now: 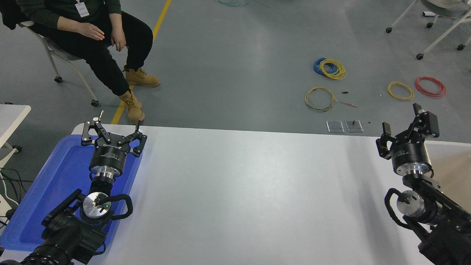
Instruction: Pick up paper ball place in dustbin
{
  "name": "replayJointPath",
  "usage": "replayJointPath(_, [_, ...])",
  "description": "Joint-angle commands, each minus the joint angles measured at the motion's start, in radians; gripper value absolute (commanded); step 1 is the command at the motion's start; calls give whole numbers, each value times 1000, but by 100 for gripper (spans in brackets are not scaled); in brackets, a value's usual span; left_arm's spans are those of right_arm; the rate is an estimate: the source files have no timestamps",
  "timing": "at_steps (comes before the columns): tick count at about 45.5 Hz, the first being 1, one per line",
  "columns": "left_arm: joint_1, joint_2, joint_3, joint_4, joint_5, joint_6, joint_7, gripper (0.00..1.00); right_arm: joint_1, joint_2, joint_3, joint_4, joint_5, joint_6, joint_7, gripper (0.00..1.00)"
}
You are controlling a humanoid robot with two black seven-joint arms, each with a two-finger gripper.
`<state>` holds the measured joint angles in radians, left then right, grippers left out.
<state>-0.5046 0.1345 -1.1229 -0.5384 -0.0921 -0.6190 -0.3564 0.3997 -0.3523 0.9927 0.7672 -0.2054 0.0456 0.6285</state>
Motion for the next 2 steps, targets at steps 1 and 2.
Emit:
replayJointPath(1, [0,0,0,0,0,1,1,100,-16,12,-2,-2,0,8,2,100])
replayJointPath(2, [0,1,0,0,0,1,1,100,-16,12,-2,0,0,8,2,100])
